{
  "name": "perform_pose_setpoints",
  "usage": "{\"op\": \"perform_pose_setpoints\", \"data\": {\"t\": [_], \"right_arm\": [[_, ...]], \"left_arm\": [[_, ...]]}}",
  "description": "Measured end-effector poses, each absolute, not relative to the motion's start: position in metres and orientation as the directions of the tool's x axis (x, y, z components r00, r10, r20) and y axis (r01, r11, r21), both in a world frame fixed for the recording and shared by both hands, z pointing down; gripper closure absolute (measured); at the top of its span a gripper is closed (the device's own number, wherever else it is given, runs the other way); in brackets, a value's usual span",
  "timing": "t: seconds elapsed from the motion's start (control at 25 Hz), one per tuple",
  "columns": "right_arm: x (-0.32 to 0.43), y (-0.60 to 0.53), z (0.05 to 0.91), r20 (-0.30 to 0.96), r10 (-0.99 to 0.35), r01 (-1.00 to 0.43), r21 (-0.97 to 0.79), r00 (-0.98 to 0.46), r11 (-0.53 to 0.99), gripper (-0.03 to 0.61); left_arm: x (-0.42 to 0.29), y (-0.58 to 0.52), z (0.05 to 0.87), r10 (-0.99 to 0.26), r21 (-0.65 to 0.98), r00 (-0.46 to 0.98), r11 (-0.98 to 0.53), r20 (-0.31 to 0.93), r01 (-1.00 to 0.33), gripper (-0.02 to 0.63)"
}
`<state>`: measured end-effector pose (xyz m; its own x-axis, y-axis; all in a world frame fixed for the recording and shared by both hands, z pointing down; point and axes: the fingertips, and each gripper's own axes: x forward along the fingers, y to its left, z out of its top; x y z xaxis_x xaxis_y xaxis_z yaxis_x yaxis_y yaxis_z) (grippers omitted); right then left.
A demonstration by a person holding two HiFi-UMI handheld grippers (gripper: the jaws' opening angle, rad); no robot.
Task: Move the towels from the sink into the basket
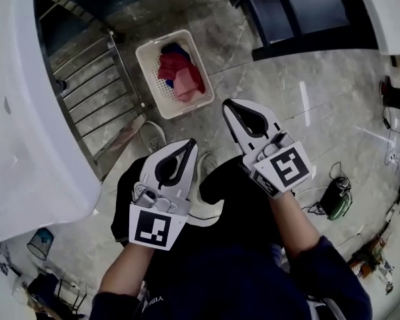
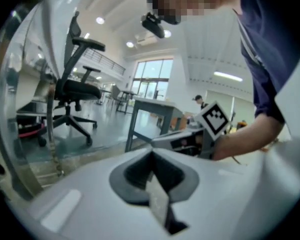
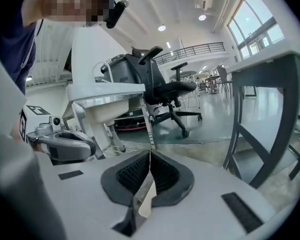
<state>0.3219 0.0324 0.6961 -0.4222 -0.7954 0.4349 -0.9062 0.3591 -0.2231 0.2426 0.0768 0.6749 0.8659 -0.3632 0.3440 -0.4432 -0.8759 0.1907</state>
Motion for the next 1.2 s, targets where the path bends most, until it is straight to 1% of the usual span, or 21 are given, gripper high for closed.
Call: {"op": "perform_pose_setpoints", "data": {"t": [0.32, 0.52, 0.72, 0.96, 1.2], "right_arm": [[0.325, 0.069, 0.584, 0.443, -0.781, -0.897, -0.223, -0.441, 0.381, 0.566], [0.321, 0.097, 0.500, 0.401, -0.792, -0.887, -0.197, -0.461, 0.417, 0.568], [0.315, 0.121, 0.427, 0.350, -0.806, -0.879, -0.184, -0.478, 0.441, 0.569], [0.302, 0.140, 0.373, 0.326, -0.816, -0.878, -0.179, -0.478, 0.444, 0.569], [0.272, 0.139, 0.334, 0.322, -0.814, -0.875, -0.147, -0.483, 0.460, 0.569]], "left_arm": [[0.231, 0.093, 0.563, -0.444, 0.150, 0.821, -0.841, 0.358, -0.520, 0.611], [0.220, 0.115, 0.479, -0.507, 0.100, 0.796, -0.820, 0.330, -0.563, 0.611], [0.219, 0.138, 0.414, -0.536, 0.062, 0.788, -0.814, 0.303, -0.577, 0.611], [0.213, 0.154, 0.346, -0.530, -0.006, 0.801, -0.835, 0.278, -0.550, 0.611], [0.183, 0.141, 0.301, -0.547, -0.022, 0.801, -0.829, 0.243, -0.559, 0.611]]}}
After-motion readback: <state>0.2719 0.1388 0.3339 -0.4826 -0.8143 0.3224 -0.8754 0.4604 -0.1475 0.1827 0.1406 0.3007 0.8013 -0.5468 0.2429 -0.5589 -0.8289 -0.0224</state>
